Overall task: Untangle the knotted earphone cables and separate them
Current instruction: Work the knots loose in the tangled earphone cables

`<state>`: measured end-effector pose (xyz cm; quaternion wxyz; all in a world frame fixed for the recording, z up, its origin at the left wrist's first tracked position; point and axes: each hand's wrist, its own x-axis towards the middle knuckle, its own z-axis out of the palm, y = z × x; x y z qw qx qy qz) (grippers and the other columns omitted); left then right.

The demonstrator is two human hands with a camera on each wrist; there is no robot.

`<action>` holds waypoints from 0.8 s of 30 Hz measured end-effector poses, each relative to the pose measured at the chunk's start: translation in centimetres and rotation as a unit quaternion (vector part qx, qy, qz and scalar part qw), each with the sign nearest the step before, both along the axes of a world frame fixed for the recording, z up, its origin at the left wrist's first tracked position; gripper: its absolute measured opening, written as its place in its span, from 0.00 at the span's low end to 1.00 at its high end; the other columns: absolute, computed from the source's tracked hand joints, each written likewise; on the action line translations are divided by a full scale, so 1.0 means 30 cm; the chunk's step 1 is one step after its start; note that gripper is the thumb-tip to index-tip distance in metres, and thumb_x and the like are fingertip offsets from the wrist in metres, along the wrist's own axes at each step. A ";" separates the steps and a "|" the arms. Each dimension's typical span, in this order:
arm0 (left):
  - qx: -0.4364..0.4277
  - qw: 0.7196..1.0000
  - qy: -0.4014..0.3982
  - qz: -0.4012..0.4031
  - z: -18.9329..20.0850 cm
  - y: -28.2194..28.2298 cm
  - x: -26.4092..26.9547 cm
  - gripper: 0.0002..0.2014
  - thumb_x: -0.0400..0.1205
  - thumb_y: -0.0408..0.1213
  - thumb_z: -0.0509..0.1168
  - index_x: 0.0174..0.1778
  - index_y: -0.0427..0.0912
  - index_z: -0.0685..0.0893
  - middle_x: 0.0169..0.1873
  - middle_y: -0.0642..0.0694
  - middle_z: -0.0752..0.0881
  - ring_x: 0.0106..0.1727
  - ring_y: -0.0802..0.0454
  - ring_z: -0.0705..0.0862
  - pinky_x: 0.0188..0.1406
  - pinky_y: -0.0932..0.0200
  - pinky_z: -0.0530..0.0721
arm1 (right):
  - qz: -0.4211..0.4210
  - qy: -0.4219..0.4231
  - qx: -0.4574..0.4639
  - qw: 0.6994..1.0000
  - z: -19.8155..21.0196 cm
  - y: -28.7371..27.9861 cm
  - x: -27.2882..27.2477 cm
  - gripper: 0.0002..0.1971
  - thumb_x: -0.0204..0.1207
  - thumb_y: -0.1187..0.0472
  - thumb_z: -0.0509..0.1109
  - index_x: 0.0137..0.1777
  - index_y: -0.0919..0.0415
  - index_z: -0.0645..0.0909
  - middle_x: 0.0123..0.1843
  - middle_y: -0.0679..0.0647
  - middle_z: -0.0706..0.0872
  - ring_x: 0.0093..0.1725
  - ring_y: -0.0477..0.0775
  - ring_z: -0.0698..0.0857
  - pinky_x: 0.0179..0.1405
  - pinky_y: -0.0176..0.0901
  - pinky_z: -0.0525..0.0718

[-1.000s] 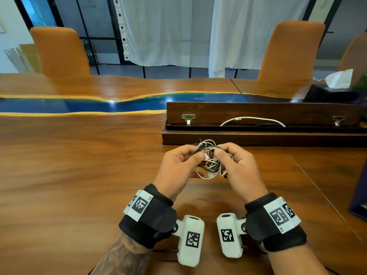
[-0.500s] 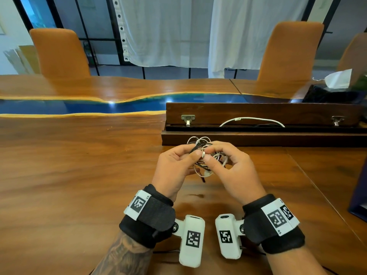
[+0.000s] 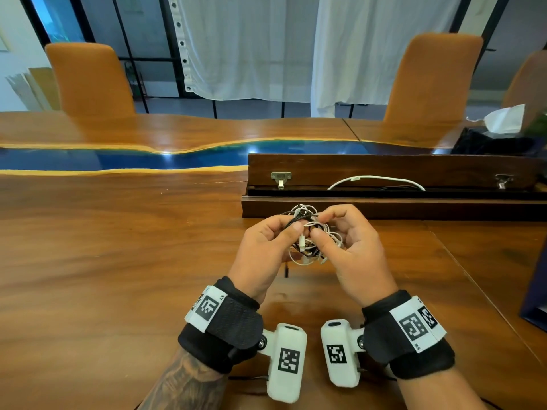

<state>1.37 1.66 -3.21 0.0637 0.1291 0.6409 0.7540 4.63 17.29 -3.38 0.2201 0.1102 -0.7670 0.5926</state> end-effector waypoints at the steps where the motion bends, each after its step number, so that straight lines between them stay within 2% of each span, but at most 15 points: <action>1: 0.001 1.000 -0.005 -0.005 0.002 0.002 0.001 0.10 0.88 0.35 0.64 0.58 0.39 0.89 0.47 0.43 0.92 0.47 0.49 0.89 0.54 0.38 0.88 | -0.007 0.001 0.006 1.000 -0.001 0.001 -0.001 0.12 0.81 0.65 0.74 0.57 0.48 0.81 0.52 0.44 0.90 0.53 0.48 0.90 0.48 0.45 0.91; 4: 0.004 1.000 -0.005 -0.006 0.005 0.001 0.001 0.10 0.88 0.35 0.64 0.58 0.39 0.90 0.48 0.40 0.92 0.48 0.48 0.88 0.52 0.42 0.89 | -0.031 0.008 0.018 0.999 -0.003 0.005 -0.003 0.11 0.81 0.62 0.75 0.58 0.45 0.84 0.53 0.41 0.90 0.56 0.47 0.89 0.51 0.48 0.91; 7: 0.005 1.000 0.002 0.006 0.005 -0.001 0.002 0.10 0.87 0.34 0.64 0.59 0.38 0.90 0.46 0.43 0.93 0.45 0.51 0.90 0.44 0.53 0.90 | -0.044 0.017 0.037 0.998 -0.005 0.002 -0.004 0.08 0.80 0.62 0.75 0.53 0.46 0.86 0.53 0.37 0.90 0.57 0.44 0.88 0.54 0.45 0.90; 9: -0.011 0.999 0.018 0.033 0.005 0.001 0.002 0.09 0.87 0.34 0.65 0.56 0.38 0.90 0.42 0.46 0.93 0.43 0.53 0.90 0.39 0.58 0.89 | -0.049 0.023 0.031 0.998 -0.004 0.001 -0.004 0.07 0.80 0.63 0.75 0.52 0.48 0.86 0.55 0.39 0.89 0.60 0.45 0.87 0.56 0.46 0.88; 12: -0.041 0.996 0.034 0.075 0.000 0.000 -0.004 0.07 0.86 0.34 0.67 0.51 0.39 0.90 0.41 0.45 0.93 0.41 0.53 0.90 0.40 0.55 0.90 | -0.070 0.047 0.002 0.996 0.000 0.004 -0.006 0.07 0.81 0.64 0.74 0.52 0.50 0.85 0.54 0.43 0.89 0.57 0.50 0.87 0.56 0.48 0.86; 15: -0.063 0.994 0.024 0.083 -0.003 -0.003 -0.009 0.06 0.86 0.35 0.67 0.49 0.39 0.90 0.42 0.43 0.93 0.42 0.51 0.90 0.40 0.53 0.90 | -0.102 0.062 -0.044 0.992 0.004 0.003 -0.010 0.08 0.82 0.65 0.73 0.50 0.49 0.83 0.47 0.47 0.88 0.49 0.51 0.87 0.48 0.47 0.87; 17: -0.087 0.992 0.029 0.090 -0.006 -0.002 -0.009 0.07 0.86 0.35 0.66 0.48 0.39 0.89 0.40 0.41 0.93 0.38 0.53 0.89 0.35 0.57 0.88 | -0.117 0.071 -0.070 0.988 0.004 0.000 -0.010 0.08 0.82 0.65 0.73 0.49 0.49 0.82 0.46 0.49 0.88 0.46 0.52 0.87 0.45 0.45 0.87; 21: -0.108 0.990 0.021 0.093 -0.003 -0.003 -0.009 0.07 0.87 0.35 0.65 0.48 0.38 0.88 0.34 0.44 0.92 0.31 0.56 0.87 0.29 0.59 0.86 | -0.128 0.094 -0.084 0.984 0.011 -0.002 -0.009 0.12 0.82 0.69 0.72 0.52 0.49 0.80 0.47 0.55 0.89 0.49 0.54 0.89 0.48 0.46 0.88; 24: -0.094 0.991 0.004 0.091 0.000 -0.005 -0.013 0.07 0.87 0.35 0.65 0.48 0.37 0.88 0.35 0.35 0.89 0.28 0.54 0.83 0.26 0.59 0.86 | -0.142 0.104 -0.087 0.981 0.012 0.007 -0.013 0.13 0.82 0.70 0.70 0.54 0.48 0.82 0.49 0.53 0.88 0.51 0.53 0.88 0.51 0.42 0.87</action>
